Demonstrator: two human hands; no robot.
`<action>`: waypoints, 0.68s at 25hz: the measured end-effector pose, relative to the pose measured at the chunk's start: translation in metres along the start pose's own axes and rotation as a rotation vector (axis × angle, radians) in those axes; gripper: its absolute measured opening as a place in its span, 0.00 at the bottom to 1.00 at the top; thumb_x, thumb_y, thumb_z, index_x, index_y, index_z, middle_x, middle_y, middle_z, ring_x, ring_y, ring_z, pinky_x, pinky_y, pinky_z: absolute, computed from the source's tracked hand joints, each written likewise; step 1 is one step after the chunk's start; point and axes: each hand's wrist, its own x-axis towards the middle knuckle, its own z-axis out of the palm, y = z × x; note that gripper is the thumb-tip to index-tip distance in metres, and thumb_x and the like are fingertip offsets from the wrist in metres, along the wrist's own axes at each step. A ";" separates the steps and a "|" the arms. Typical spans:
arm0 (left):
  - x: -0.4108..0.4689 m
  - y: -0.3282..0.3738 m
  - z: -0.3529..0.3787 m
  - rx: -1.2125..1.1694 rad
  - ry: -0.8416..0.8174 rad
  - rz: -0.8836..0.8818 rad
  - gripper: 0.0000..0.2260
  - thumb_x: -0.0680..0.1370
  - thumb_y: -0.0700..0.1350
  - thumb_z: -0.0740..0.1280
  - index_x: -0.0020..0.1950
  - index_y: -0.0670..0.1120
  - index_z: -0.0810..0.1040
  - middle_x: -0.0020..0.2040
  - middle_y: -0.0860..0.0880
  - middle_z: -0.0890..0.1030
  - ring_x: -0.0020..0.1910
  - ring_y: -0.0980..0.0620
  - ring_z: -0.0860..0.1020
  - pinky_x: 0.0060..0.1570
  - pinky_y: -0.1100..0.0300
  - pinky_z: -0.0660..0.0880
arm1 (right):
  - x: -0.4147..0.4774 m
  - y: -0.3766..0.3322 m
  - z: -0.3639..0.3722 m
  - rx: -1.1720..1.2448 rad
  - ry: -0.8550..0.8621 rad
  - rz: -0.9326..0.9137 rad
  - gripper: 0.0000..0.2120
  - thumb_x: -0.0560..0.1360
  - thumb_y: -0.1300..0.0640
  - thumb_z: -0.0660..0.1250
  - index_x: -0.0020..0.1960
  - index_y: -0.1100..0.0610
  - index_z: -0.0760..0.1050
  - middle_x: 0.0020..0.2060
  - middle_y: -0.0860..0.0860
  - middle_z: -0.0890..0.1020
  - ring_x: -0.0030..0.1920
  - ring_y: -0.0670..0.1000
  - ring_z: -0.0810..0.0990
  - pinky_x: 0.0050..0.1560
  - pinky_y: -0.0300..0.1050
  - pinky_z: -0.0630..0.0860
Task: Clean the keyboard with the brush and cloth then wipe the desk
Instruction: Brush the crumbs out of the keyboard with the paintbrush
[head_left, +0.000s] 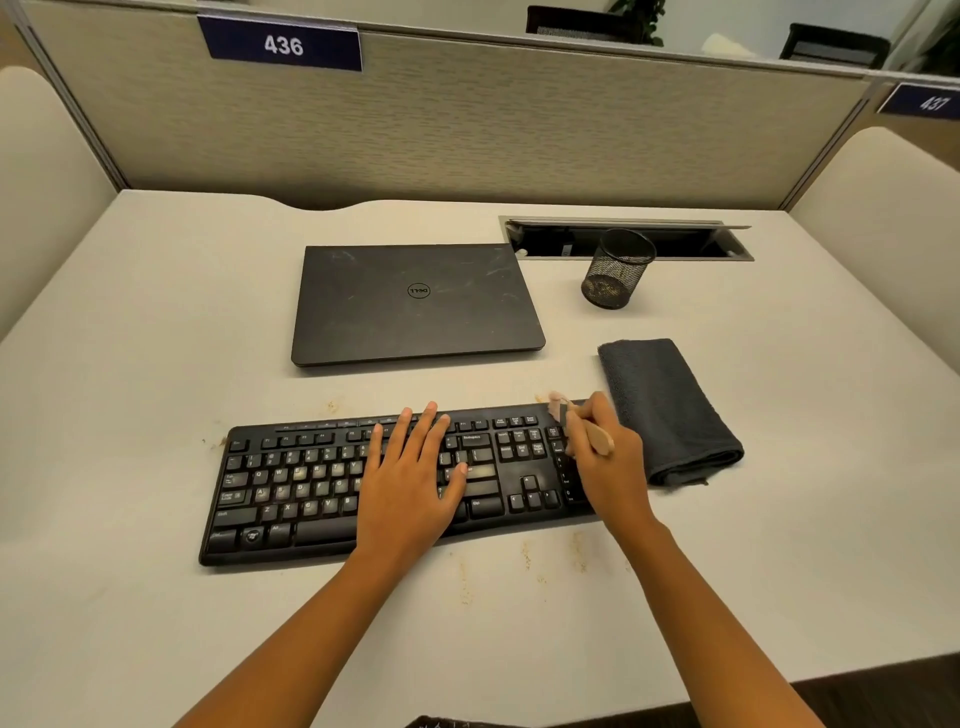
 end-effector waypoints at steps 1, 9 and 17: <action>0.000 0.000 0.000 -0.001 -0.003 0.000 0.29 0.79 0.62 0.48 0.77 0.51 0.63 0.79 0.52 0.59 0.79 0.50 0.54 0.77 0.47 0.46 | 0.000 0.000 -0.002 0.065 0.036 0.046 0.08 0.81 0.59 0.61 0.43 0.58 0.69 0.30 0.56 0.78 0.30 0.58 0.76 0.30 0.58 0.76; 0.000 0.000 0.000 0.002 0.008 0.001 0.29 0.79 0.62 0.49 0.77 0.50 0.64 0.78 0.52 0.60 0.78 0.50 0.55 0.77 0.47 0.47 | -0.015 -0.001 0.002 0.238 0.103 0.134 0.11 0.80 0.61 0.61 0.40 0.61 0.69 0.27 0.56 0.78 0.27 0.48 0.74 0.28 0.42 0.72; 0.000 0.000 0.000 -0.006 0.006 0.000 0.29 0.79 0.62 0.49 0.77 0.51 0.63 0.79 0.52 0.59 0.79 0.50 0.54 0.77 0.47 0.47 | -0.005 -0.003 -0.003 0.441 0.241 0.313 0.10 0.81 0.59 0.61 0.42 0.62 0.70 0.28 0.57 0.80 0.26 0.52 0.75 0.26 0.37 0.70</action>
